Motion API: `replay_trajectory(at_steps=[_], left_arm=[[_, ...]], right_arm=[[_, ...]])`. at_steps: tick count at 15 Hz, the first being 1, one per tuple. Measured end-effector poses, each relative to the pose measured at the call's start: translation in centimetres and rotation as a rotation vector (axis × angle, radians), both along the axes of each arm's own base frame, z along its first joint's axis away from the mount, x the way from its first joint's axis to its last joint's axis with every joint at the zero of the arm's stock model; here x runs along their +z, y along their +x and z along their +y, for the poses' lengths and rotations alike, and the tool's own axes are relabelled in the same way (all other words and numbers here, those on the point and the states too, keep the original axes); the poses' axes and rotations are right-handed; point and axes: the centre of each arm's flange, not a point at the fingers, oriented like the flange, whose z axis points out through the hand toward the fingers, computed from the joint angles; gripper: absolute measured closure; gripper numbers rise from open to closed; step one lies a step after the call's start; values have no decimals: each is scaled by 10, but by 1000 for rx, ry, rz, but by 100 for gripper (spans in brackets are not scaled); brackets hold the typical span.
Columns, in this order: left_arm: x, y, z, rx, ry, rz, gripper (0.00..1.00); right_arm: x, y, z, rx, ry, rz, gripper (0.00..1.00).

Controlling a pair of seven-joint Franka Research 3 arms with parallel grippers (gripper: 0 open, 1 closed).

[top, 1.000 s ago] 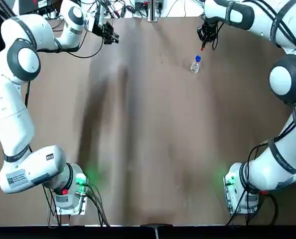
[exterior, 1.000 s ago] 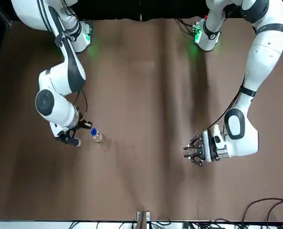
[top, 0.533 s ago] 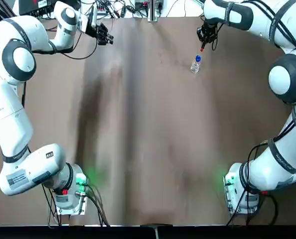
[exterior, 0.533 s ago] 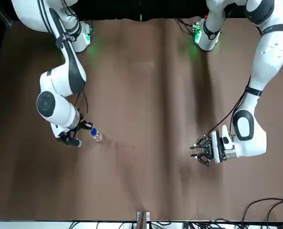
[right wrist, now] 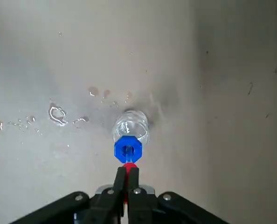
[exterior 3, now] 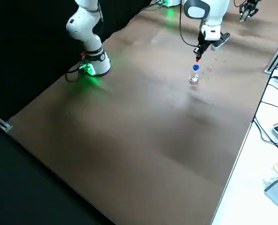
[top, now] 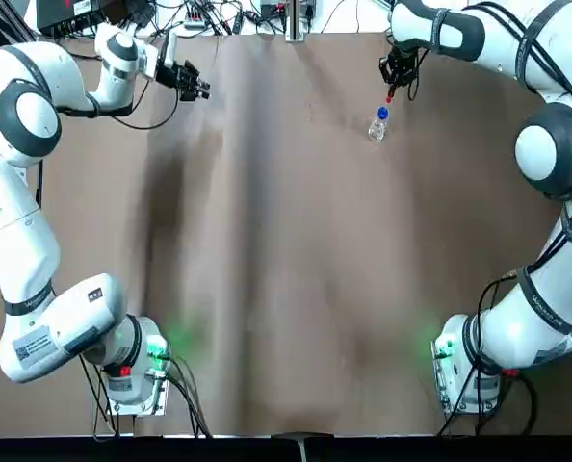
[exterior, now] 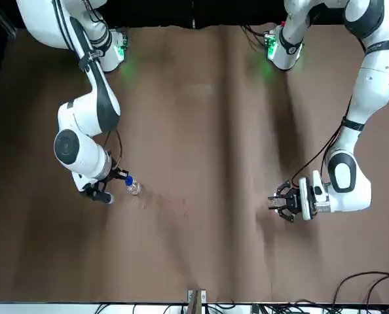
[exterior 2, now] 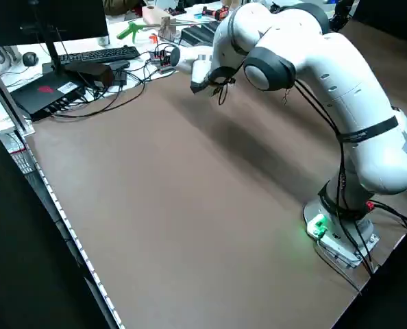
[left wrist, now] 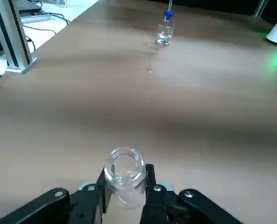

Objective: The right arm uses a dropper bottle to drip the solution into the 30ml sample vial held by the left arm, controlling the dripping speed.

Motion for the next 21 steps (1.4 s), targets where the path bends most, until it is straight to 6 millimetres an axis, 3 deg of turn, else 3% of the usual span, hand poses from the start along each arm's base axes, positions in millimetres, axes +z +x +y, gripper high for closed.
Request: replay_trajectory(at_steps=[8,16,19,20,21], left_arm=[[-22,-8,25,-33,93,8,69],[-39,-12,25,-65,167,15,65],[-44,-13,26,-61,177,19,59],[-45,-13,27,-60,178,19,43],[-44,-12,27,-60,179,18,34]], right_arm=[[0,1,0,1,0,-5,89],[0,1,0,1,0,-8,84],[0,1,1,2,1,-8,82],[1,1,1,4,1,-8,81],[1,1,2,5,1,-8,80]])
